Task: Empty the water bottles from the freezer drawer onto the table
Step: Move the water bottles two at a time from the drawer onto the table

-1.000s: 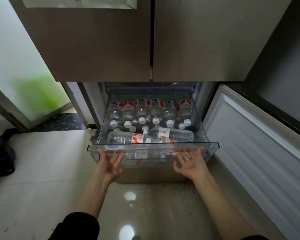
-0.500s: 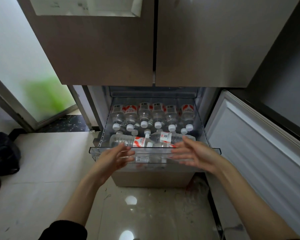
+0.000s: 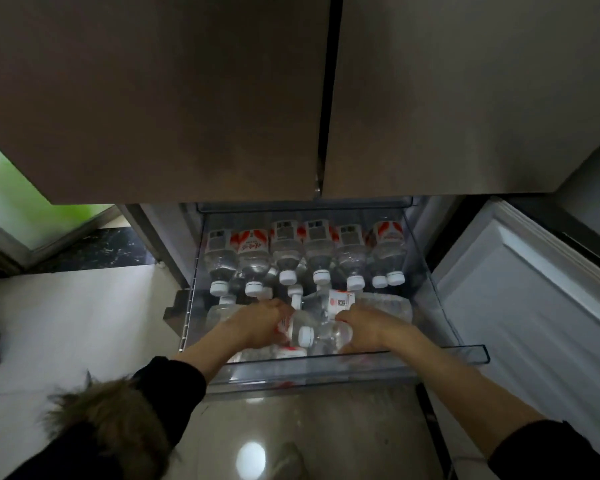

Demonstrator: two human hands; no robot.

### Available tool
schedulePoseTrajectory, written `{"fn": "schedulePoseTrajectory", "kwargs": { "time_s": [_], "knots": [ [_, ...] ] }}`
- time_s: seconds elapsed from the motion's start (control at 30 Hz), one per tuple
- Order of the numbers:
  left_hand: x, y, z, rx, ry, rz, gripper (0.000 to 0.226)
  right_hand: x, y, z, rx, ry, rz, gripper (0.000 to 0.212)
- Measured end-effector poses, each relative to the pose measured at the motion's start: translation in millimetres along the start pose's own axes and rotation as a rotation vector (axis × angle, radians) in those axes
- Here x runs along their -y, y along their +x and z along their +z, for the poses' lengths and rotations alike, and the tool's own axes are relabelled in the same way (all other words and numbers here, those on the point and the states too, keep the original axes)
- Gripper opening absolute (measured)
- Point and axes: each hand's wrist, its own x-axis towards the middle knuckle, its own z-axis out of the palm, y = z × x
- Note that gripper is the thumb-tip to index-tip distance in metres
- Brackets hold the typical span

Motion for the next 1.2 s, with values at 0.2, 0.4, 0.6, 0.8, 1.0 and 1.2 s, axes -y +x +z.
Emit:
{"fn": "schedulePoseTrajectory", "kwargs": {
  "time_s": [0.2, 0.4, 0.6, 0.8, 1.0, 1.2],
  "knots": [
    [7.5, 20.7, 2.9, 0.076, 0.186, 0.046, 0.077, -2.8, 11.3, 1.4, 0.036, -0.153, 0.017, 0.065],
    [7.9, 19.8, 1.7, 0.018, 0.232, 0.077, 0.075, -5.2, 7.1, -4.9, -0.034, -0.186, -0.042, 0.066],
    [9.2, 0.0, -9.2, -0.133, 0.088, 0.045, 0.074, -15.0, -24.0, -15.9, -0.174, 0.199, 0.034, 0.063],
    [-6.6, -52.8, -47.2, -0.579, -0.481, -0.031, 0.072, -19.5, -54.2, -26.8, -0.468, 0.746, -0.051, 0.064],
    [-50.2, -129.6, -78.6, -0.935, -0.636, -0.089, 0.064, 31.8, -89.6, -54.4, -0.677, 0.818, -0.336, 0.066],
    [-52.4, -230.2, -83.3, -1.297, -0.75, -0.271, 0.055, 121.4, -143.0, -78.3, -0.659, 0.935, -0.674, 0.056]
  ]
}}
